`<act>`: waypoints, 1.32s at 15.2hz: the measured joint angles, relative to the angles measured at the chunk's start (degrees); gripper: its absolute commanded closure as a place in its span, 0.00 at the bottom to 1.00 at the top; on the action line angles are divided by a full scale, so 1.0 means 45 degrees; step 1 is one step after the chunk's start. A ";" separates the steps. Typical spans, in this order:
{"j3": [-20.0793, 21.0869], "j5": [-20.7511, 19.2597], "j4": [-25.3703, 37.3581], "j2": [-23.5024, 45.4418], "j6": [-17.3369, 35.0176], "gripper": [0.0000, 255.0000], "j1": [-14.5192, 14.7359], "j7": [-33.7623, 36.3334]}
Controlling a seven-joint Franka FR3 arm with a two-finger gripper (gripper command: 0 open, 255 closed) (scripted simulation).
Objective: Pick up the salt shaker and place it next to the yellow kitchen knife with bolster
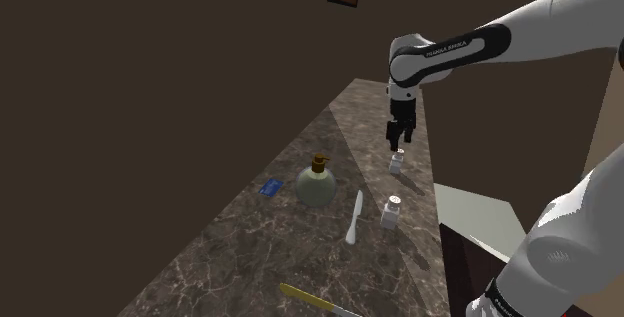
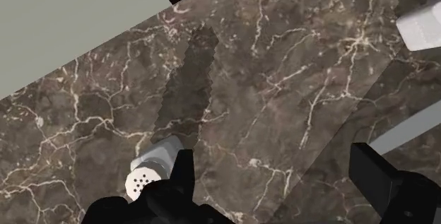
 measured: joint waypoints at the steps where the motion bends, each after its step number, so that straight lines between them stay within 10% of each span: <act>1: -0.0098 -0.0087 0.0282 0.0458 0.0137 0.00 -0.0075 -0.0138; 9: -0.0604 -0.0461 0.2715 0.4205 0.1181 0.00 -0.0578 -0.0902; 20: -0.0720 -0.0539 0.2139 0.4969 0.2501 0.00 -0.0764 -0.0983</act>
